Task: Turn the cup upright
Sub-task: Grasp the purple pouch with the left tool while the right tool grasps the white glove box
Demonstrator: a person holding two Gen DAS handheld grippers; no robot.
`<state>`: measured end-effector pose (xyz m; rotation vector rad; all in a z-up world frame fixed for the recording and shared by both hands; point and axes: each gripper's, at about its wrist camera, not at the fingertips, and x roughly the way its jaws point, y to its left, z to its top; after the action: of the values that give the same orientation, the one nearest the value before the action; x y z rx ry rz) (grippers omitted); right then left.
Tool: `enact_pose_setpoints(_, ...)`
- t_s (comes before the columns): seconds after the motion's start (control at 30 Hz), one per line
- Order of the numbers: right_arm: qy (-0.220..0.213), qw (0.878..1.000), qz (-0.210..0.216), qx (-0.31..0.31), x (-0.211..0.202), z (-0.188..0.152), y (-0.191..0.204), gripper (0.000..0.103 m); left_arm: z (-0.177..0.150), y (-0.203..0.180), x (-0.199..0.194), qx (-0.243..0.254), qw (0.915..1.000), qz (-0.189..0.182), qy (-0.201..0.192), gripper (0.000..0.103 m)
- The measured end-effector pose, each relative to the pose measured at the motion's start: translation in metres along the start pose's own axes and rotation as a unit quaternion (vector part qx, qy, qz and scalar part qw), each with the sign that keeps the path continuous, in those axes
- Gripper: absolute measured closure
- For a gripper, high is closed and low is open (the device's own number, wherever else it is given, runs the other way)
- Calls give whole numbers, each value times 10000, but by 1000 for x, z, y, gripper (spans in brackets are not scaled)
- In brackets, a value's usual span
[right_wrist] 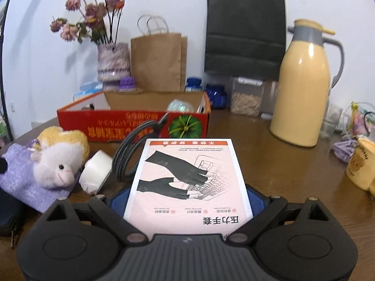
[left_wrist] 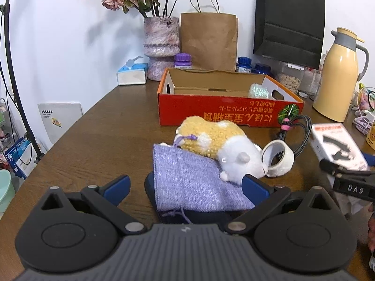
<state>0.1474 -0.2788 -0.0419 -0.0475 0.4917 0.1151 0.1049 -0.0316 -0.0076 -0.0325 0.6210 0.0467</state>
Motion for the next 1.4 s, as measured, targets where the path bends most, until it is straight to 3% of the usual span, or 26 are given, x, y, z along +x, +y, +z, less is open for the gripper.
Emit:
enact_pose_setpoints(0.33,-760,9968,-218,85,-29,0,-4,7,-10,1,7,-94,9992,10,395,0)
enact_pose_setpoints(0.6,-961,9952,-152,54,-40,-2,-2,7,-16,-11,17,7,9981,22,613,0)
enact_pose_setpoints(0.9,-987,9951,-41,32,-43,-4,1,7,-9,-25,19,350,9985,372,179,0)
enact_pose_setpoints(1.17,-943,9954,50,142,-48,-7,22,7,-9,-34,37,550,9971,519,101,0)
enact_pose_setpoints(1.23,-924,9956,102,125,-46,-6,28,7,-9,-34,39,595,9969,511,75,3)
enact_pose_setpoints(1.4,-864,9961,73,160,-42,-5,32,7,-10,-30,45,670,9968,393,168,26)
